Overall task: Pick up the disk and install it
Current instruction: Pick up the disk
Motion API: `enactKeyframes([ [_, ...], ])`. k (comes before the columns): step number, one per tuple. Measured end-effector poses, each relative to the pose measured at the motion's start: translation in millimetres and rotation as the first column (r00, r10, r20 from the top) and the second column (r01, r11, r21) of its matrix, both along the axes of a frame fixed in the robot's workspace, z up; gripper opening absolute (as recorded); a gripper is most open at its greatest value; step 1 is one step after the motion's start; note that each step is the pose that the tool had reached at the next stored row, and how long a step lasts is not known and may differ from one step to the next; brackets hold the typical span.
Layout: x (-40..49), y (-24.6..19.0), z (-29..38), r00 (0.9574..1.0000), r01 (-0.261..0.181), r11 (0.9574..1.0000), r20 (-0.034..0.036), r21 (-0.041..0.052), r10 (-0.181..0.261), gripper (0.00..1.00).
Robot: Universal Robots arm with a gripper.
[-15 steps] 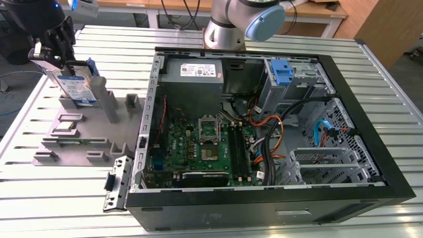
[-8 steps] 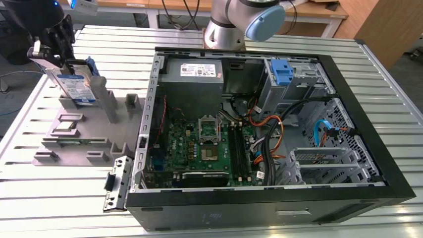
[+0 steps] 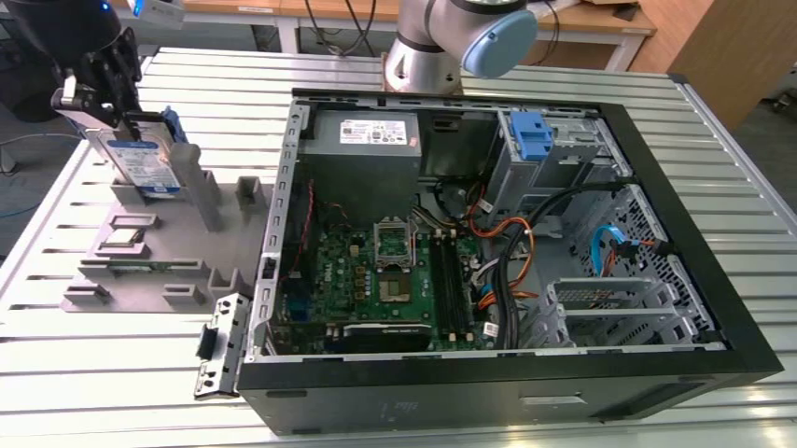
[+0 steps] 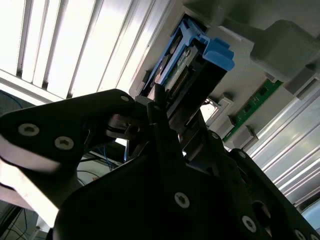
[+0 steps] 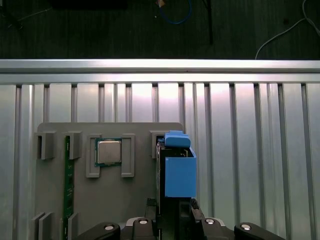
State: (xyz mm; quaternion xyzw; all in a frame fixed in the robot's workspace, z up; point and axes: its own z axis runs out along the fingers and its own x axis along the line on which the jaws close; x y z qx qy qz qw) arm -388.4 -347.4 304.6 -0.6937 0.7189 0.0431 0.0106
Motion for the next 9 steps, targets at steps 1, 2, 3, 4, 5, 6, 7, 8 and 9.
enactKeyframes([
  [1,0.0,0.0,0.1,1.0,0.0,1.0,-0.0001,0.0,0.0,0.35],
  [2,0.0,0.0,0.1,1.0,0.0,1.0,0.0,0.0,0.0,0.35],
  [3,0.0,0.0,0.7,1.0,0.0,1.0,-0.0005,-0.0003,0.0,0.35],
  [4,0.0,0.0,1.9,1.0,0.0,1.0,-0.0007,-0.0003,0.0,0.35],
  [5,0.0,0.0,3.7,1.0,0.0,1.0,-0.0003,-0.0001,0.0,0.35],
  [6,0.0,0.0,6.2,1.0,0.0,1.0,-0.0002,-0.0001,0.0,0.35],
  [7,0.0,0.0,9.1,1.0,0.0,1.0,-0.0001,0.0,0.0,0.35],
  [8,0.0,0.0,12.3,1.0,0.0,1.0,-0.0001,0.0,0.0,0.35],
  [9,0.0,0.0,15.7,1.0,0.0,1.0,0.0,0.0,0.0,0.35],
])
